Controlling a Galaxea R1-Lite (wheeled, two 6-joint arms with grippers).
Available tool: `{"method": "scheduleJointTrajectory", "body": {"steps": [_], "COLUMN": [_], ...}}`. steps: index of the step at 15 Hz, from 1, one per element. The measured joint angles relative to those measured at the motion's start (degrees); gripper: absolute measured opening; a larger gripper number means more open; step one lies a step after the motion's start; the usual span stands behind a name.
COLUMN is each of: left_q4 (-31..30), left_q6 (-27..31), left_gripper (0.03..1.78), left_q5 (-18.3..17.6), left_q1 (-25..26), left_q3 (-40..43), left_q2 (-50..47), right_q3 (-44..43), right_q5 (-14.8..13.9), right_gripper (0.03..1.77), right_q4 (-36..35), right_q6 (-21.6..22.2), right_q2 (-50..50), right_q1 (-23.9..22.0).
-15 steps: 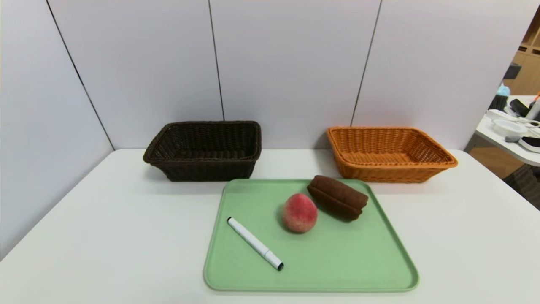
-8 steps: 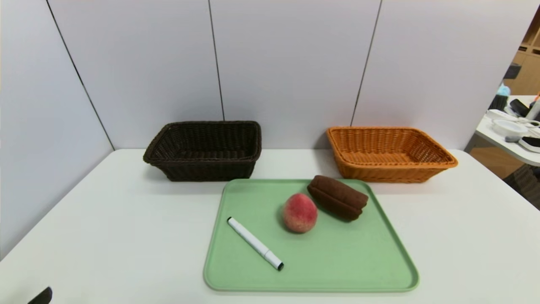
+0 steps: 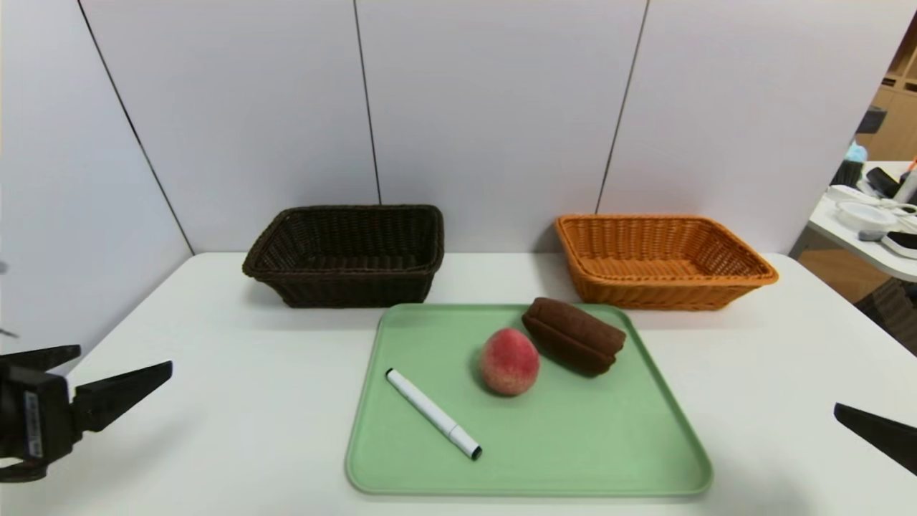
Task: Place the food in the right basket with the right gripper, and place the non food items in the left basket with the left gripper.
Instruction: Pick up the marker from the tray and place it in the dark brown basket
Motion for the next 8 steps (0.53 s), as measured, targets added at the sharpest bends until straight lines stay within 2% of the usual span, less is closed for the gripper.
{"method": "scheduleJointTrajectory", "body": {"steps": [3,6,8], "left_q4": [0.06,0.11,0.61], "left_q6": [-0.11,-0.2,-0.39], "left_gripper": [1.69,1.69,1.69], "left_q5": [-0.05,-0.06,0.02], "left_q1": [-0.95,-2.11,-2.62], "left_q3": [-2.68,-5.29,-7.25], "left_q2": [7.72,12.92,16.2], "right_q3": [-4.69,-5.38,-5.74], "right_q5": [0.63,4.51,4.9], "right_gripper": [1.7,1.7,1.7], "right_q4": [-0.35,-0.44,-0.66], "right_q6": [-1.27,-2.11,-2.11], "right_q2": [7.9,12.79,15.51], "right_q1": [0.22,0.74,1.02]}}
